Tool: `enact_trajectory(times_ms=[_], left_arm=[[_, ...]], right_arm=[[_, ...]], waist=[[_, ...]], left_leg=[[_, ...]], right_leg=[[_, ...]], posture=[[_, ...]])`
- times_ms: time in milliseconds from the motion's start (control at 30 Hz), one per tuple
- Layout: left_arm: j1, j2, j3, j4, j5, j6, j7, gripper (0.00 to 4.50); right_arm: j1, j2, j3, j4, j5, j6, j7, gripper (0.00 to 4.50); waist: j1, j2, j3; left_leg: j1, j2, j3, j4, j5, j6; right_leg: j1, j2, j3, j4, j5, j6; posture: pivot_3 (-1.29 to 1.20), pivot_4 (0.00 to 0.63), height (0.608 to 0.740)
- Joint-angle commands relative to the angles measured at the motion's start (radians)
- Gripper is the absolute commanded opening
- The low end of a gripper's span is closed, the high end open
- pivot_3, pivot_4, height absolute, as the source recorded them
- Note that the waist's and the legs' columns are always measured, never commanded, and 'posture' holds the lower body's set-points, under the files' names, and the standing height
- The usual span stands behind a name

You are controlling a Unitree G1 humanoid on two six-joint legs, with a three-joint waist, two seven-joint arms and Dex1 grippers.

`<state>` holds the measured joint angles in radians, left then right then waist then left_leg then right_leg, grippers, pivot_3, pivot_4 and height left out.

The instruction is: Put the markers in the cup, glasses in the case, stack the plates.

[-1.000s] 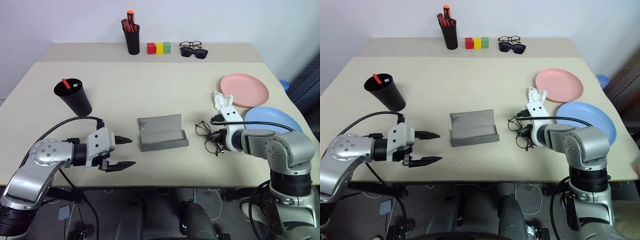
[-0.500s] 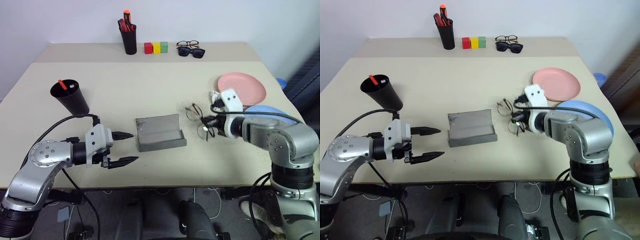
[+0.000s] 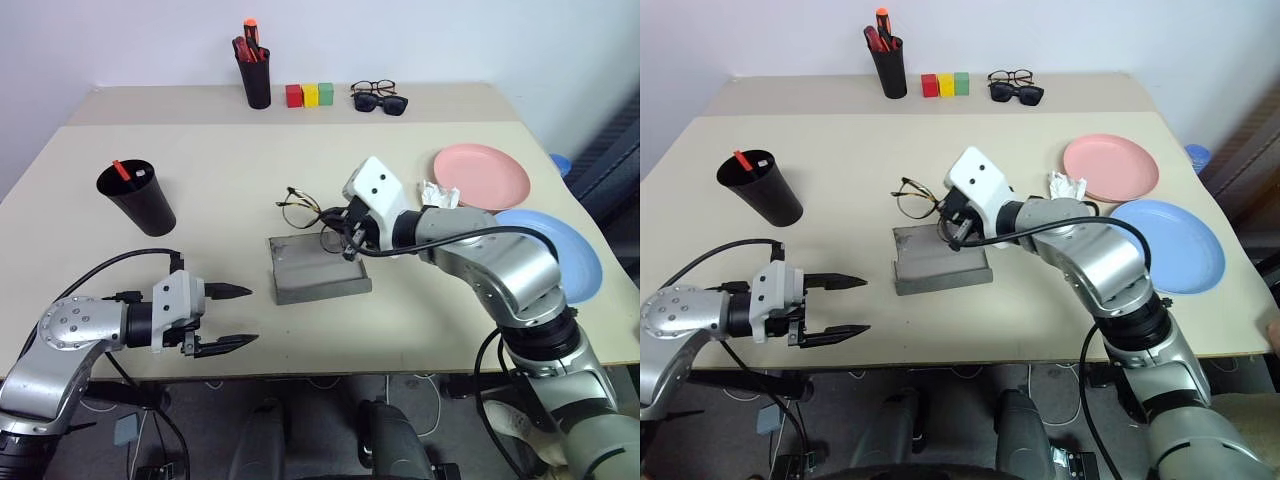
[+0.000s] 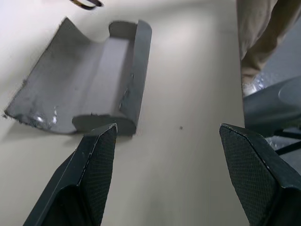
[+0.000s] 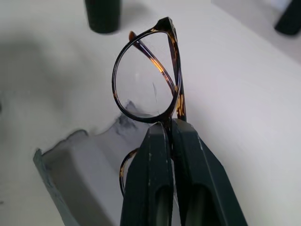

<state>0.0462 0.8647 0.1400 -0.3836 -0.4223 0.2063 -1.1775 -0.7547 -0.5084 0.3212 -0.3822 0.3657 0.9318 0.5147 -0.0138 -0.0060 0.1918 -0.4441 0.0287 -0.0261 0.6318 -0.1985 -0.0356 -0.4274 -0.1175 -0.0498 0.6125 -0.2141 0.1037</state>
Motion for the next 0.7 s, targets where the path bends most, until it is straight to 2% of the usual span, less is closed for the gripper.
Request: enact_trajectory(times_ms=[33,300,667,700], left_arm=[[0.009,0.018,0.043,-0.033,0.000,-0.016,0.014,3.53],[0.034,0.031,0.071,-0.082,-0.011,0.019,0.055,3.53],[0.036,0.041,0.082,-0.090,-0.015,0.029,0.071,3.53],[0.033,0.041,0.081,-0.085,-0.015,0.027,0.070,3.53]], right_arm=[[0.001,-0.005,0.027,0.009,-0.048,-0.072,0.035,0.07],[0.071,-0.081,0.097,0.003,-0.144,-0.143,0.113,0.07],[0.118,-0.082,0.124,-0.029,-0.241,-0.138,0.127,0.07],[0.122,-0.082,0.122,-0.035,-0.242,-0.131,0.128,0.68]], waist=[[0.000,0.000,0.000],[0.000,0.000,0.000],[0.001,0.000,0.000],[0.002,0.000,0.000]], left_leg=[[0.000,0.000,0.000,0.000,0.000,0.000],[0.000,0.000,0.000,0.000,0.000,0.000],[0.000,0.001,0.001,-0.001,0.000,0.000],[0.000,0.001,0.001,-0.001,0.000,0.000]], right_leg=[[0.000,0.000,0.000,0.000,0.000,0.000],[0.000,0.000,0.000,0.000,0.000,0.000],[-0.001,0.000,0.000,0.000,0.000,0.000],[-0.001,0.000,0.000,0.000,0.000,0.000]], posture=[[0.00,0.150,0.740],[0.00,0.150,0.740],[0.00,0.150,0.740],[0.00,0.150,0.740]])
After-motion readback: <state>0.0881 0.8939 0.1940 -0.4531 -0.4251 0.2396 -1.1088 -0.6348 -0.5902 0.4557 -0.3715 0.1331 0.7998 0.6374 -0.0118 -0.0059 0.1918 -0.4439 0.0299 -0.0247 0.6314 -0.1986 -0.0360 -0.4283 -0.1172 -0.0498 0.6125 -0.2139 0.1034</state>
